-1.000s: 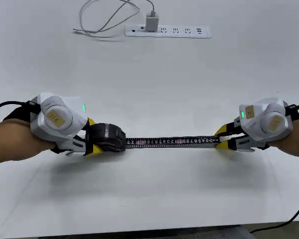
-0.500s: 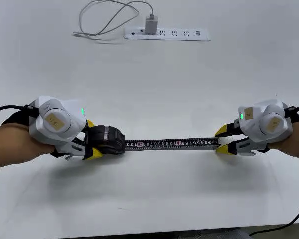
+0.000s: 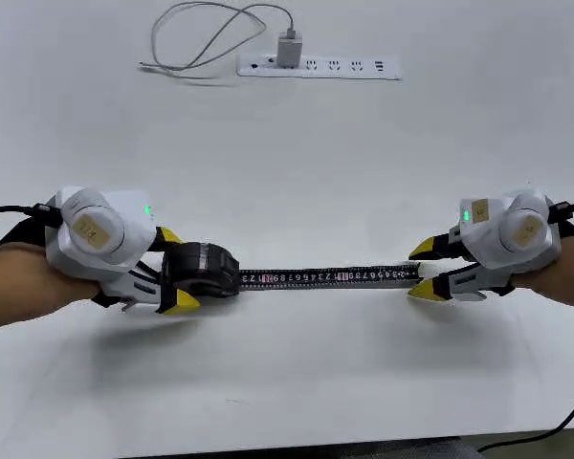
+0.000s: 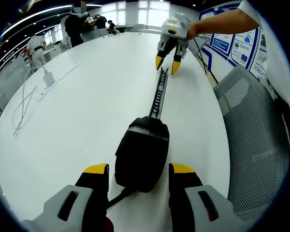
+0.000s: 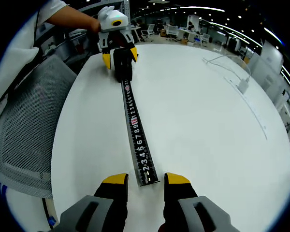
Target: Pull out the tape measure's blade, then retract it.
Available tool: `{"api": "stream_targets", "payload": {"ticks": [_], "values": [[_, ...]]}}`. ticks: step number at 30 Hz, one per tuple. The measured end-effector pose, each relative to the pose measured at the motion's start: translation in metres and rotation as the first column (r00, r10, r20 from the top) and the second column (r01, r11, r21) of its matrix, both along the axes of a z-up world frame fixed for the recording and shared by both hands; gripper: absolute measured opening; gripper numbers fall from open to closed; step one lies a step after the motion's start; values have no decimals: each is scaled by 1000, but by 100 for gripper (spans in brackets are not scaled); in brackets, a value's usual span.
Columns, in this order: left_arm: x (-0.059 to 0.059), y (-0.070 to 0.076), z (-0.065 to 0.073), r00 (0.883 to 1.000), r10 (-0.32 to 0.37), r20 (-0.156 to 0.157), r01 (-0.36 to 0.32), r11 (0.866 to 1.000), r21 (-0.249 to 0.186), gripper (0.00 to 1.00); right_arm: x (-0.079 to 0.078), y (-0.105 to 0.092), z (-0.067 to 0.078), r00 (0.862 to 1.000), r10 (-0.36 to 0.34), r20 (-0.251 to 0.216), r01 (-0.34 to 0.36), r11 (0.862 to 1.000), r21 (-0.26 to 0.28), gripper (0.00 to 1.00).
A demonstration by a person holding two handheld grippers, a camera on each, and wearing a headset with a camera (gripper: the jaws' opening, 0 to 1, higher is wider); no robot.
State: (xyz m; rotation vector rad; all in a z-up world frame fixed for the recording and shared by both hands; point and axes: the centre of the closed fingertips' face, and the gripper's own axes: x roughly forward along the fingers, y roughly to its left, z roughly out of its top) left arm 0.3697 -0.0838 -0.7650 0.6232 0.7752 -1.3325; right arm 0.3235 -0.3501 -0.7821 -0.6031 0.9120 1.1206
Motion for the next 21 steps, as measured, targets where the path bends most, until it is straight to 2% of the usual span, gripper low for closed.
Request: {"api": "stream_targets", "payload": {"ticks": [4, 6, 8, 9, 11, 13, 16, 19, 21], "values": [[-1, 0, 4, 1000, 9, -3, -9, 1000, -16, 47, 1, 2, 4, 1000, -19, 4, 19, 1000, 16, 27], [-1, 2, 5, 1000, 11, 1, -11, 1000, -16, 46, 3, 3, 7, 999, -53, 7, 52, 998, 39, 28], [0, 4, 8, 1000, 24, 6, -24, 1000, -16, 47, 8, 10, 15, 992, -123, 15, 120, 987, 111, 28], [1, 4, 11, 999, 54, 2, -54, 998, -35, 47, 9, 12, 19, 987, -160, 11, 156, 977, 148, 28], [1, 6, 17, 996, 90, -3, -90, 994, -60, 47, 7, 12, 20, 981, -193, 2, 190, 967, 167, 31], [0, 8, 20, 993, 114, -4, -114, 991, -74, 48, 4, 13, 20, 981, -192, 11, 188, 968, 166, 32], [-3, 14, 23, 987, 159, -32, -161, 982, -95, 48, -1, 18, 22, 973, -229, 8, 223, 954, 199, 35], [-2, 19, 28, 981, 194, -24, -195, 975, -109, 49, -1, 20, 26, 965, -262, 18, 252, 943, 220, 37], [-2, 22, 32, 973, 228, -31, -230, 965, -128, 50, -2, 21, 29, 960, -280, 20, 268, 935, 231, 38]]}}
